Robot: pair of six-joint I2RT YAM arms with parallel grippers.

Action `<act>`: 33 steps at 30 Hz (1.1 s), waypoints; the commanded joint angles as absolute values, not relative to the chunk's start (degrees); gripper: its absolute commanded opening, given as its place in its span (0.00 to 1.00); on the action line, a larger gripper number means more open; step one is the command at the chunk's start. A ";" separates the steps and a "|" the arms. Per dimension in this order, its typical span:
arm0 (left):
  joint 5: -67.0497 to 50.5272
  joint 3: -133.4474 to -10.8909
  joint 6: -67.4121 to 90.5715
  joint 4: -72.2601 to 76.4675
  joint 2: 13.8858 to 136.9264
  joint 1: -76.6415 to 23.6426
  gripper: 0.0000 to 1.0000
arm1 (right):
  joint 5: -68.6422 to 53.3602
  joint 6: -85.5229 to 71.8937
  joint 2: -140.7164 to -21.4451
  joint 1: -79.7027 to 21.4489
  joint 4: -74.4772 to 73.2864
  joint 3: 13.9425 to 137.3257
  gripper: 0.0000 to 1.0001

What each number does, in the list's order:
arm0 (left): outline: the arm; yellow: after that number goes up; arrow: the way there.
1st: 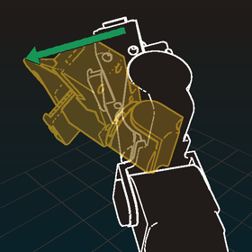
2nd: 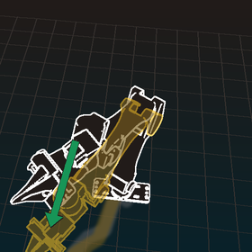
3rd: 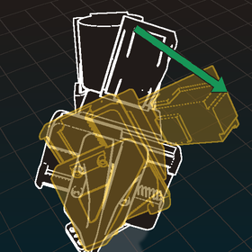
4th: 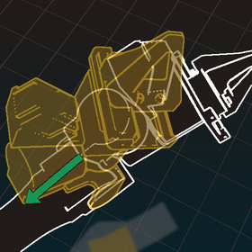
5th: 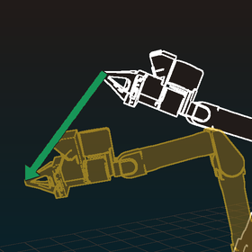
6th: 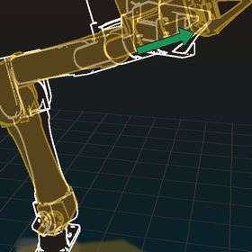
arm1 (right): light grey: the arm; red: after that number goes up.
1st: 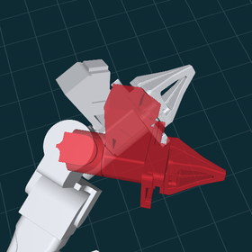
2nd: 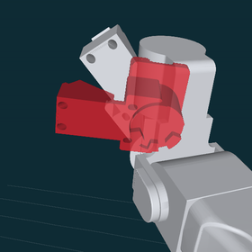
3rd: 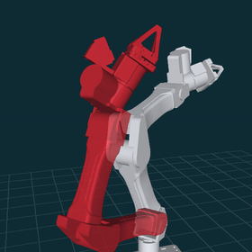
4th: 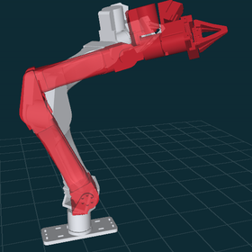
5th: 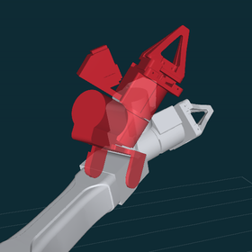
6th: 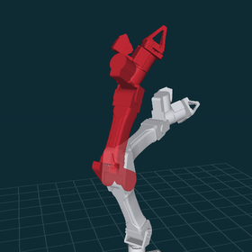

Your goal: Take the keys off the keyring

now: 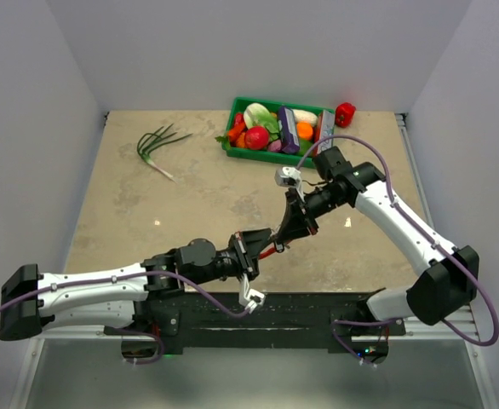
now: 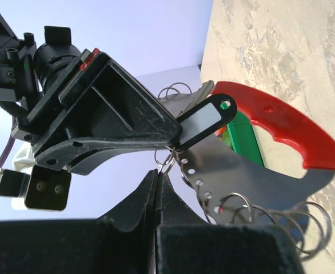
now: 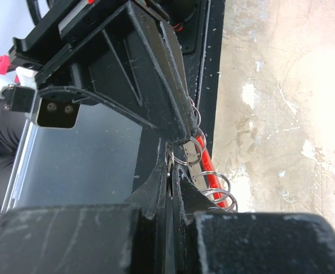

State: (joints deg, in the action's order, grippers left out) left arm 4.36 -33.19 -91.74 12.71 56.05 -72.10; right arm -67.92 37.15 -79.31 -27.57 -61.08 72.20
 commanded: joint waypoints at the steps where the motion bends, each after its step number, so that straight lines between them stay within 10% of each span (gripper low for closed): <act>1: 5.63 -31.55 -91.76 13.62 54.41 -71.89 0.00 | -75.14 44.79 -79.62 -25.24 -68.54 73.74 0.00; 33: 4.04 -29.88 -92.55 13.10 53.18 -72.68 0.00 | -71.28 36.48 -81.03 -22.85 -65.83 73.47 0.00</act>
